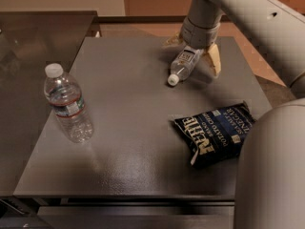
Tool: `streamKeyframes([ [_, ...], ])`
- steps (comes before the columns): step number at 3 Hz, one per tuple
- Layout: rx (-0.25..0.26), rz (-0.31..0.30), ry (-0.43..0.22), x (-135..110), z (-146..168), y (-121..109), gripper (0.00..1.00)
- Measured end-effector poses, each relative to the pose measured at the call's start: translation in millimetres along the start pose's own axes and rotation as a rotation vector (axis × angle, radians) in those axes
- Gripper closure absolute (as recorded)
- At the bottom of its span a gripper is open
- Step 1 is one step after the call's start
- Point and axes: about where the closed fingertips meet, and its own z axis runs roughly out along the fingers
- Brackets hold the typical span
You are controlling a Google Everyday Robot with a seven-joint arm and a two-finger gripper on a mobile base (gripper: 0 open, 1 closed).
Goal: Place blue plastic bottle upright
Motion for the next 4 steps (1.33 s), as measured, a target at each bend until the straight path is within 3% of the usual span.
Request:
streamKeyframes([
  [2,-0.06,-0.055,-0.037,-3.9,15.0,-0.7,0.0],
  [4,-0.11,-0.091,-0.027,-4.2,19.0,-0.2,0.4],
])
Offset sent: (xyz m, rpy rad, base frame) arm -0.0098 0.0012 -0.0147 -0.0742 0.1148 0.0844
